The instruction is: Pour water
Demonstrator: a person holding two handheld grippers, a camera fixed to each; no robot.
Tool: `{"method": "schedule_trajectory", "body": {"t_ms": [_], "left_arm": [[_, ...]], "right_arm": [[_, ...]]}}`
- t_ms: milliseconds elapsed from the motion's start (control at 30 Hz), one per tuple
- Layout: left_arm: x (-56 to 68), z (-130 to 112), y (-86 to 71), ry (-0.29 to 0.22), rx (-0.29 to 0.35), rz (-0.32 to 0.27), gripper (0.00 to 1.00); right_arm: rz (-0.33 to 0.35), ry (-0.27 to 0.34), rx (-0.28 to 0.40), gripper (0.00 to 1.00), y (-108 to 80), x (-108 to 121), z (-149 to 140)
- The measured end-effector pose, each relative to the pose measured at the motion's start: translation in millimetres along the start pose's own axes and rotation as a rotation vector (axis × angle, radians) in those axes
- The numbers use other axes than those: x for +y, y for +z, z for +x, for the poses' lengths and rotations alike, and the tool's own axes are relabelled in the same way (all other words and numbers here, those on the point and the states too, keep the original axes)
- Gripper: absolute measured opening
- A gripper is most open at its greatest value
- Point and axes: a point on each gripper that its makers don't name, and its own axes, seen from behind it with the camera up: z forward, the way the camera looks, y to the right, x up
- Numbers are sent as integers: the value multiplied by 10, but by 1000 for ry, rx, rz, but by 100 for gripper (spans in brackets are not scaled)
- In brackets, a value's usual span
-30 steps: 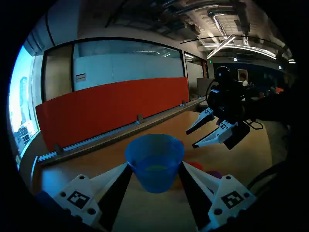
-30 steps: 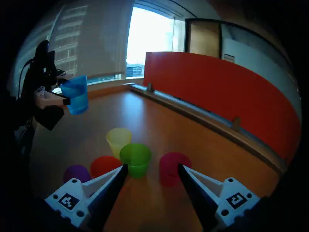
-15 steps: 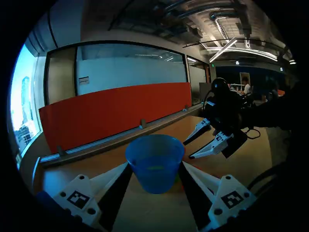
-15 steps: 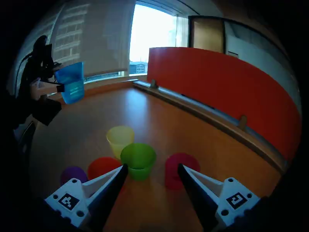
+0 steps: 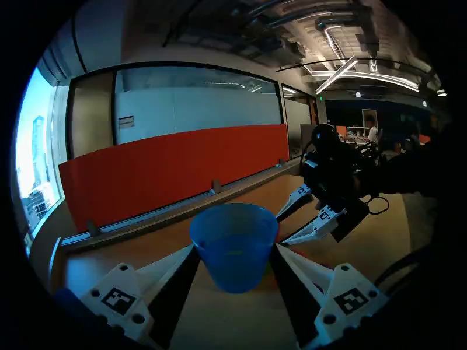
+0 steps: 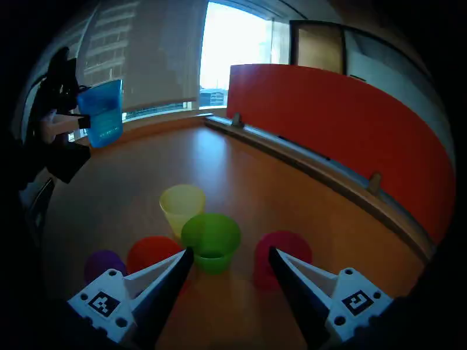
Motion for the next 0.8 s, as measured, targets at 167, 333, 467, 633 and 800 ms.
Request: {"method": "schedule_trajectory", "body": {"t_ms": [167,333,467,633,800], "left_arm": [[4,-17,10,1,-3,-2,81],[5,-27,20,1,-4,-3,80],[14,-36,28,0,-5,-6,81],[28,-36,40,1,-6,-8,81],[21,-43,50,-1,-8,-9,80]], "right_arm": [[5,-9,-10,99,10,-8,-66],[4,-17,-22,99,-20,1,-141],[2,-16,-24,99,-45,17,-166],[2,-6,-26,99,-64,22,-192],[3,-8,-26,99,-76,23,-205]]}}
